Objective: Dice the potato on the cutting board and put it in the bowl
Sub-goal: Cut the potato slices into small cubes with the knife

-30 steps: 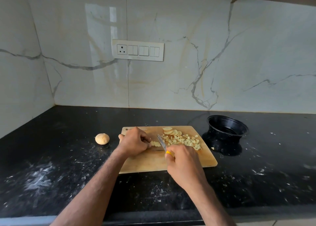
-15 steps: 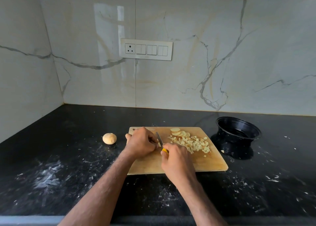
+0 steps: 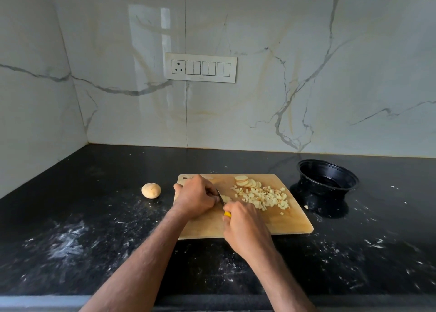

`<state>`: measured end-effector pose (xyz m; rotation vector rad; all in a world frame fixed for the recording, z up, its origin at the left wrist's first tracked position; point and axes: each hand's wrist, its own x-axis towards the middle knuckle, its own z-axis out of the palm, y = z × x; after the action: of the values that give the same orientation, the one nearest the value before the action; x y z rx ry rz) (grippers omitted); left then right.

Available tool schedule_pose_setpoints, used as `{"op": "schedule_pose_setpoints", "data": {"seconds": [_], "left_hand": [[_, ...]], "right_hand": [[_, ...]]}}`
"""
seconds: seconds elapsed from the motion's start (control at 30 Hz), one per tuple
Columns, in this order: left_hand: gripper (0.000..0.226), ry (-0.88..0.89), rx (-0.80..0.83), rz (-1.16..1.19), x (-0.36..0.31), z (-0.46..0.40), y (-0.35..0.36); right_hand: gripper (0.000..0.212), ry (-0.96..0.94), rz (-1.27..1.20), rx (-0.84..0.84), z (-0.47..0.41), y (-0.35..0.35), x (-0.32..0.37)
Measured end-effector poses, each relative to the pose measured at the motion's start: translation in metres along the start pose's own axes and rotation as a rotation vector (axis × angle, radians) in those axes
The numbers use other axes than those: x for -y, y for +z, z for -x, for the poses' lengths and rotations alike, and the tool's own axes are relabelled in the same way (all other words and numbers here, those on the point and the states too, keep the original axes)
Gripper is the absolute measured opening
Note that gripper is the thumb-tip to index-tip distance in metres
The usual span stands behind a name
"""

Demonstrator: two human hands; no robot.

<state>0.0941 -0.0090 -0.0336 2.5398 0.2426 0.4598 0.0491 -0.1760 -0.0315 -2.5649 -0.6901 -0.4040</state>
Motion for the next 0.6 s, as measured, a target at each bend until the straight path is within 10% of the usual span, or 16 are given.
{"op": "schedule_pose_setpoints", "data": {"seconds": [0.6], "left_hand": [[0.019, 0.041, -0.063, 0.193, 0.006, 0.000, -0.013]], "right_hand": [[0.021, -0.026, -0.064, -0.101, 0.013, -0.017, 0.000]]}}
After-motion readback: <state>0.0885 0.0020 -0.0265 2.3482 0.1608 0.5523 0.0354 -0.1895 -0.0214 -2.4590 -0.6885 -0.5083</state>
